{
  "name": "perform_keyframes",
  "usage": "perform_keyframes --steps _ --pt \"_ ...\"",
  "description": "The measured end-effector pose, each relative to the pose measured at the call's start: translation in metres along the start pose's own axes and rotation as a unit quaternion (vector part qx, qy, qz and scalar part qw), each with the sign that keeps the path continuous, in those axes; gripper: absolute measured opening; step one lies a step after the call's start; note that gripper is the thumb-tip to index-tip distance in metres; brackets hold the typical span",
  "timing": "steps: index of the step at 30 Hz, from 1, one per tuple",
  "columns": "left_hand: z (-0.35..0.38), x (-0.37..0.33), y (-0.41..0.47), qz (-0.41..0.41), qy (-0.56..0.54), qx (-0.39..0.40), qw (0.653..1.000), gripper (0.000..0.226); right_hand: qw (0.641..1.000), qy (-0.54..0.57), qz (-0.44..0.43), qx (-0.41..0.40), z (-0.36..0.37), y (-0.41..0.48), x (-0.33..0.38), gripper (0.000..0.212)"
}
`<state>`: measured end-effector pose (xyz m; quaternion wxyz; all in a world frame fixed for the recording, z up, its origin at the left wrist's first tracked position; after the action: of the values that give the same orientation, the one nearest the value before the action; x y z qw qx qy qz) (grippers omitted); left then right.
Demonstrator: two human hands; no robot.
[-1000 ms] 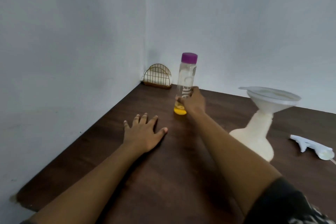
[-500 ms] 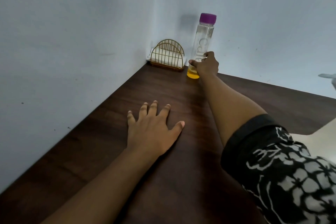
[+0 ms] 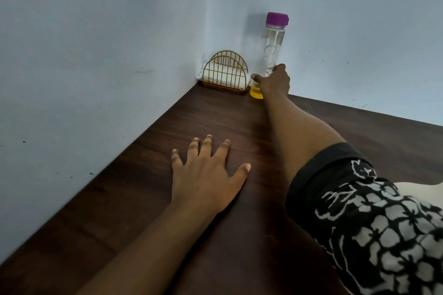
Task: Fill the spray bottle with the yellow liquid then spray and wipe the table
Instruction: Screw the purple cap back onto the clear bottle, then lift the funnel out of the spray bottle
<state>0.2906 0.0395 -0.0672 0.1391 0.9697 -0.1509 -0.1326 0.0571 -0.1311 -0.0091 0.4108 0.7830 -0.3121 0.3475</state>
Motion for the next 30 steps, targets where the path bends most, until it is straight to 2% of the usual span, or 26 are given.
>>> perform_keyframes --steps 4,8,12,14,18,23,27,30 --pt "0.0 0.0 0.001 -0.001 0.001 -0.001 1.0 0.07 1.0 -0.011 0.016 0.01 0.001 0.001 0.003 0.064" --pt "-0.001 0.001 0.001 -0.002 -0.004 -0.009 1.0 0.071 0.995 -0.041 0.074 0.047 -0.003 -0.01 -0.001 0.077" --pt "-0.002 0.001 0.002 -0.009 -0.01 -0.004 1.0 0.072 0.994 -0.072 0.058 0.053 -0.028 -0.033 0.008 0.064" --pt "-0.004 0.0 0.001 -0.009 -0.01 0.002 1.0 0.073 0.997 -0.05 0.035 0.053 -0.051 -0.052 0.025 0.057" --pt "-0.014 -0.002 -0.004 -0.014 -0.015 -0.007 1.0 0.069 0.996 0.045 -0.048 0.066 -0.123 -0.107 0.074 0.049" --pt "-0.039 -0.007 -0.026 -0.025 -0.103 -0.068 0.992 0.044 0.975 0.137 -0.134 0.111 -0.256 -0.183 0.098 0.025" --pt "-0.057 -0.017 -0.065 -0.081 -0.217 -0.051 0.971 0.041 0.966 0.168 -0.145 0.134 -0.349 -0.214 0.075 0.017" --pt "-0.082 -0.038 -0.104 -0.081 -0.267 -0.086 0.956 0.034 0.967 0.181 -0.121 0.13 -0.404 -0.213 0.049 0.011"
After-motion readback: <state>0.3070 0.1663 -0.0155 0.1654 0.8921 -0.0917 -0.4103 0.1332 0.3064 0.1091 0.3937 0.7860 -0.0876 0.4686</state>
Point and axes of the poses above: each hand's wrist, its own y-axis towards the middle knuckle, its own z-axis out of the palm, x = y × z, the point moved 5 cm from there along y, towards the middle knuckle, and after that the axes turned 15 degrees about -x, right-handed, at the moved point
